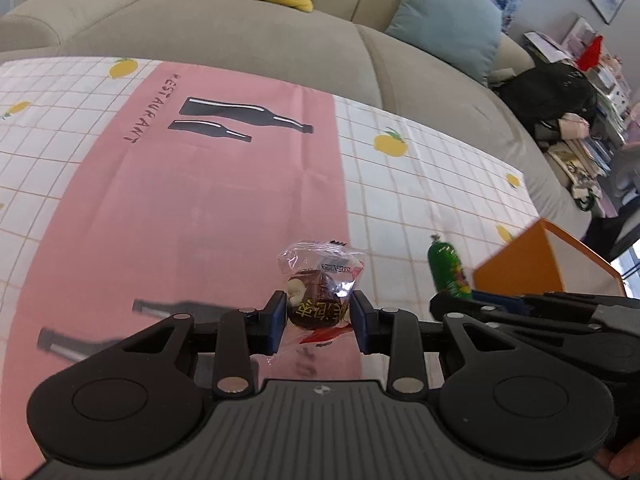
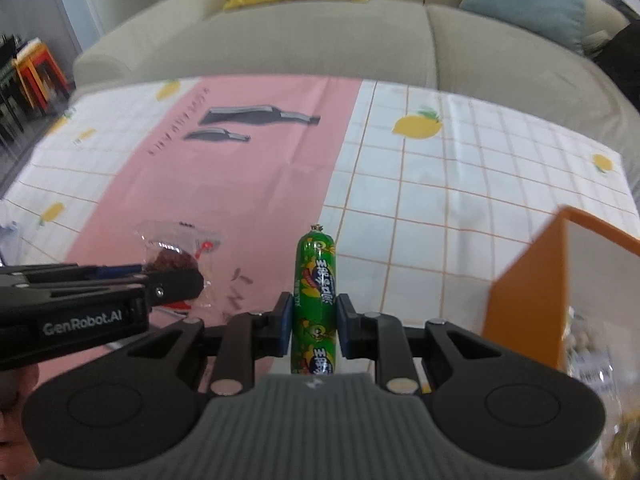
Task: Organize snacks
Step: 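Lift the candy with the left tool while the right tool lifts the sausage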
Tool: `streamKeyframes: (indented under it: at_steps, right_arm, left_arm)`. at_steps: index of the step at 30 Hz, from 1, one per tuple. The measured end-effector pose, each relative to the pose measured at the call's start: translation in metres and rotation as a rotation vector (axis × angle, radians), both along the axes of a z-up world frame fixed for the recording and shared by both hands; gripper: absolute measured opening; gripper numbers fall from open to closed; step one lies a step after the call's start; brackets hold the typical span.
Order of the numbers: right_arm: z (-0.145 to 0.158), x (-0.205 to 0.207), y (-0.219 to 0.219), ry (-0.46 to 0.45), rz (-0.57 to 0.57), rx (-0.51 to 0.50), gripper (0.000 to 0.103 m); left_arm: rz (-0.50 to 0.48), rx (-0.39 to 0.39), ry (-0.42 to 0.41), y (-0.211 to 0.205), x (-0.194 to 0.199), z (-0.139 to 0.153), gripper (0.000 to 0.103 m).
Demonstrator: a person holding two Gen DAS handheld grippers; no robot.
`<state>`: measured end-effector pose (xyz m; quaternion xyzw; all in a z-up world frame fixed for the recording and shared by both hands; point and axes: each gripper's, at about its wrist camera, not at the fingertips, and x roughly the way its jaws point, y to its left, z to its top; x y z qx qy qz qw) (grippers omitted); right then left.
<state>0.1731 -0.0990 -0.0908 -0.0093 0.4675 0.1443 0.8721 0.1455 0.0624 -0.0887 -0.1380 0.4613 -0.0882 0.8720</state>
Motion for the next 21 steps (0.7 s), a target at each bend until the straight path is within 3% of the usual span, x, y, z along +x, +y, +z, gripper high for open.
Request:
streamKeyframes:
  at_steps: [12,21]
  right_arm:
    - [0.062,-0.094,-0.055,-0.198,-0.109,0.07,0.02]
    - [0.087,-0.132,-0.118,-0.263,-0.182,0.068,0.02]
  left_arm:
    - [-0.088,-0.036,-0.051,-0.041,-0.055,0.048,0.038]
    - [-0.234,-0.064,-0.129,-0.105,-0.067,0.088,0.038]
